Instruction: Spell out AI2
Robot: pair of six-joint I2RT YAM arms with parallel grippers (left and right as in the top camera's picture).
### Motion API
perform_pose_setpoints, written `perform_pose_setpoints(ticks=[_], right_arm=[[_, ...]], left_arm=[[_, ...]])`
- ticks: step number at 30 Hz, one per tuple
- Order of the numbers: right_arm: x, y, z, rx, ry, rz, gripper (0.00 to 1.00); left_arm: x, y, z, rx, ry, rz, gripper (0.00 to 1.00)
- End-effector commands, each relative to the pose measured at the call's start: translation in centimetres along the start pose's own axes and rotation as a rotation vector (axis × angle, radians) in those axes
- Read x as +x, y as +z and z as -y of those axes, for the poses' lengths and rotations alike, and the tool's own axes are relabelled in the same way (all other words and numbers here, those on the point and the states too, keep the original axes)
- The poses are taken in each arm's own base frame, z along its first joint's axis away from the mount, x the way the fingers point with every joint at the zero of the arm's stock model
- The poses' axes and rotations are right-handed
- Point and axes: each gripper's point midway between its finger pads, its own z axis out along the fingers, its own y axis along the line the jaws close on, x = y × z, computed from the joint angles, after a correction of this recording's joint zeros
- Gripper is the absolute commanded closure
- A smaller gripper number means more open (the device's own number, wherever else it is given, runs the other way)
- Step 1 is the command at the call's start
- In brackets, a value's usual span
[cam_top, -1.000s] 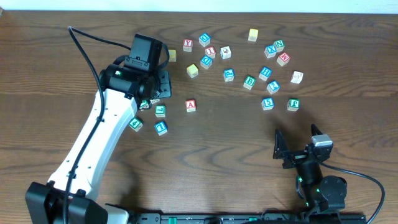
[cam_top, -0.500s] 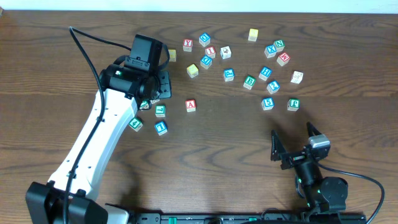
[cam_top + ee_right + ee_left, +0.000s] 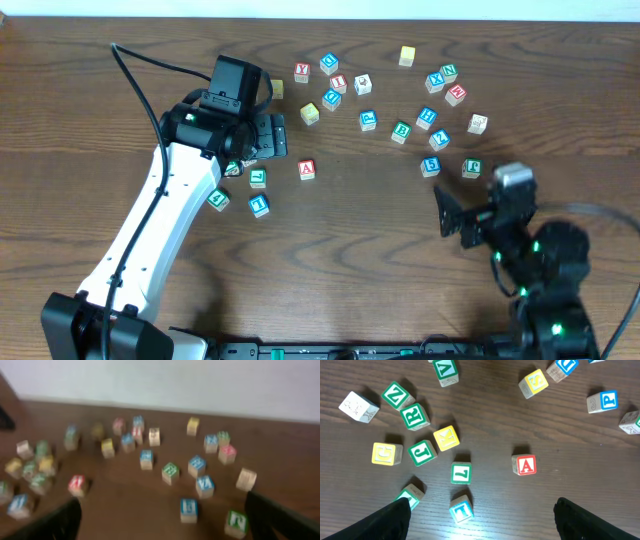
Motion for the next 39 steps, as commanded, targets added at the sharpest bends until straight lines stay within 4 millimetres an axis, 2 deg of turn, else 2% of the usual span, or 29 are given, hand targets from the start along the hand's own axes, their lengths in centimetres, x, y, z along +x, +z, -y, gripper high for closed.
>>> perform_pose_setpoints(ticks=[1, 7, 13, 17, 21, 25, 32, 35, 39], right_arm=[[-1.8, 0.7, -0.1, -0.020, -0.013, -0.054, 0.01], [-3.3, 2.3, 0.4, -0.023, 0.012, -0.202, 0.01], [-4.4, 3.6, 0.7, -0.036, -0.001, -0.357, 0.01], [-5.4, 4.4, 1.0, -0.038, 0.005, -0.384, 0.01], [-5.3, 4.8, 0.9, -0.046, 0.008, -0.384, 0.01], [-5.4, 4.7, -0.3, -0.115, 0.023, -0.381, 0.01], [-4.6, 4.3, -0.7, -0.135, 0.040, -0.415, 0.01], [-4.2, 4.1, -0.8, -0.136, 0.047, -0.434, 0.01], [-3.7, 3.8, -0.8, -0.137, 0.056, -0.459, 0.01]], left_arm=[[-0.5, -0.4, -0.2, -0.008, 0.003, 0.016, 0.09], [-0.5, -0.4, -0.2, -0.008, 0.003, 0.016, 0.00], [-0.7, -0.4, 0.1, 0.004, 0.002, 0.024, 0.02], [-1.1, -0.4, 0.3, 0.011, 0.003, 0.041, 0.02], [-2.6, -0.1, 2.9, 0.143, 0.130, 0.091, 0.02], [-4.7, 1.8, 3.9, 0.159, 0.129, 0.136, 0.02], [-7.7, 8.0, 6.5, 0.117, 0.160, 0.088, 0.03], [-9.7, 9.2, 8.2, 0.082, 0.186, 0.125, 0.03], [-11.1, 10.5, 9.9, 0.026, 0.215, 0.172, 0.03]])
